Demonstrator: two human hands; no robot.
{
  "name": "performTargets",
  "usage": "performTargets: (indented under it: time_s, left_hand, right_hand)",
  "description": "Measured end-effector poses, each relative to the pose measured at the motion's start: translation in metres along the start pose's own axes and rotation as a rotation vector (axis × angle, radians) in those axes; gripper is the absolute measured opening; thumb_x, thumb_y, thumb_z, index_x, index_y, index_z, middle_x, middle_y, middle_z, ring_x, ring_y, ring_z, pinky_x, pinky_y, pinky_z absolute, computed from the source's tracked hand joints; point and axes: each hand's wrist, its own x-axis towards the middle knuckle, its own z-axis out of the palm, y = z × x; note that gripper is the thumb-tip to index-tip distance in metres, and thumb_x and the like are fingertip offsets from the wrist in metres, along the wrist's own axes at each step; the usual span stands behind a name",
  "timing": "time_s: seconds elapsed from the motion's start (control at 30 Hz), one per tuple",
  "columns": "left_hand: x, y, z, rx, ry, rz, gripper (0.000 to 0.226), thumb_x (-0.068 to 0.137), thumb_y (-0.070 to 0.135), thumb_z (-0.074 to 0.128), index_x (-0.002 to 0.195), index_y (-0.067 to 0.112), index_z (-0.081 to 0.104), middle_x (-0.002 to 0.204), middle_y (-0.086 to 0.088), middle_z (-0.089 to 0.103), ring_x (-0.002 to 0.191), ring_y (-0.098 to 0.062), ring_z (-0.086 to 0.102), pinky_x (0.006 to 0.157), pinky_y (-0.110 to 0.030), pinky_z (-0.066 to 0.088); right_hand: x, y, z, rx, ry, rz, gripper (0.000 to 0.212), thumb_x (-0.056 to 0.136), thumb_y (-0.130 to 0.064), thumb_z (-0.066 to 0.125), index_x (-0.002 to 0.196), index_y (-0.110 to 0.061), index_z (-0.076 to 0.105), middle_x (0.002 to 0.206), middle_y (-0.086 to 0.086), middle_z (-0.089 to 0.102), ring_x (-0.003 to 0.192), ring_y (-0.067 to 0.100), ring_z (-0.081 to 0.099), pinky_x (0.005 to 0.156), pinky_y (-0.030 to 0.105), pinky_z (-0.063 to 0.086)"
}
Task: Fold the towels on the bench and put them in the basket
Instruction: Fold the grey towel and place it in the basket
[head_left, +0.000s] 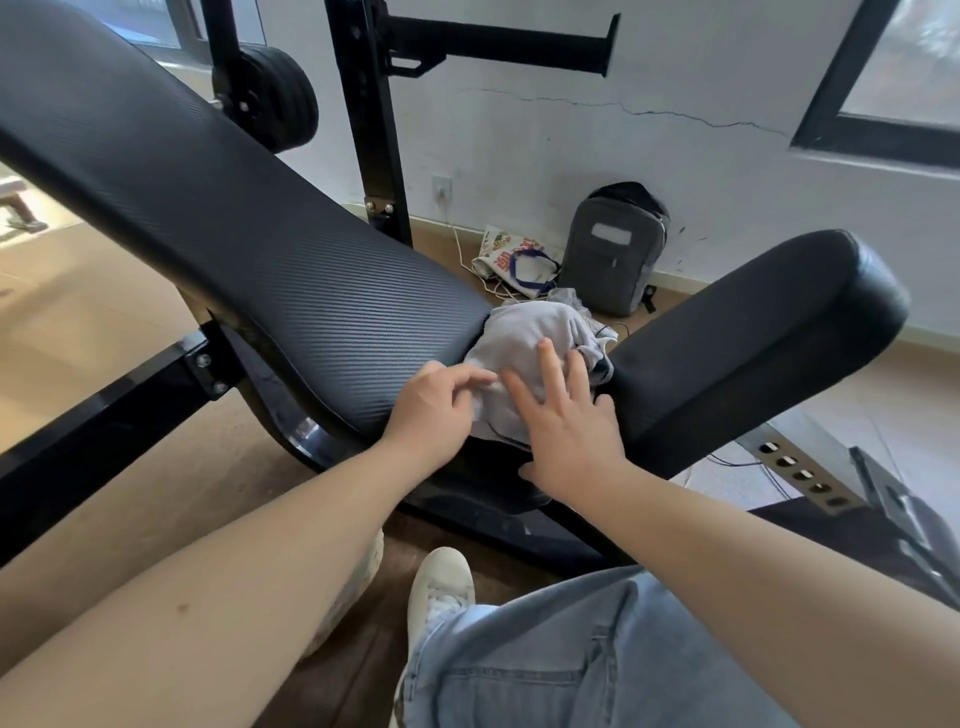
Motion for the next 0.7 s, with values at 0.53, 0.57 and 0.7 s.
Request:
performTargets:
  time_s: [0.53, 0.57, 0.7]
  left_hand:
    - [0.003, 0.008, -0.009, -0.110, -0.199, -0.044, 0.070, 0.086, 0.030, 0.073, 0.148, 0.031, 0.039, 0.132, 0.008, 0.057, 0.123, -0.010, 0.053, 0.102, -0.032, 0.048]
    - [0.007, 0.009, -0.006, -0.136, -0.145, -0.083, 0.049, 0.091, 0.023, 0.067, 0.137, 0.029, 0.051, 0.117, 0.010, 0.065, 0.112, -0.010, 0.060, 0.091, -0.027, 0.051]
    - [0.019, 0.015, -0.008, -0.156, -0.013, -0.247, 0.023, 0.095, 0.016, 0.048, 0.098, 0.030, 0.066, 0.089, 0.009, 0.070, 0.093, -0.016, 0.066, 0.070, -0.025, 0.048]
  right_hand:
    - [0.029, 0.007, -0.055, 0.554, 0.362, 0.037, 0.001, 0.096, -0.010, 0.046, 0.096, -0.011, 0.047, 0.079, 0.000, 0.050, 0.075, 0.027, 0.050, 0.059, 0.037, 0.030]
    - [0.029, 0.009, -0.062, 0.540, 0.391, 0.032, 0.004, 0.096, -0.011, 0.046, 0.100, -0.010, 0.047, 0.079, 0.002, 0.054, 0.073, 0.029, 0.052, 0.059, 0.039, 0.033]
    - [0.027, 0.023, -0.081, 0.468, 0.227, -0.005, 0.021, 0.095, -0.019, 0.051, 0.116, -0.017, 0.050, 0.092, 0.008, 0.061, 0.081, 0.035, 0.058, 0.065, 0.043, 0.051]
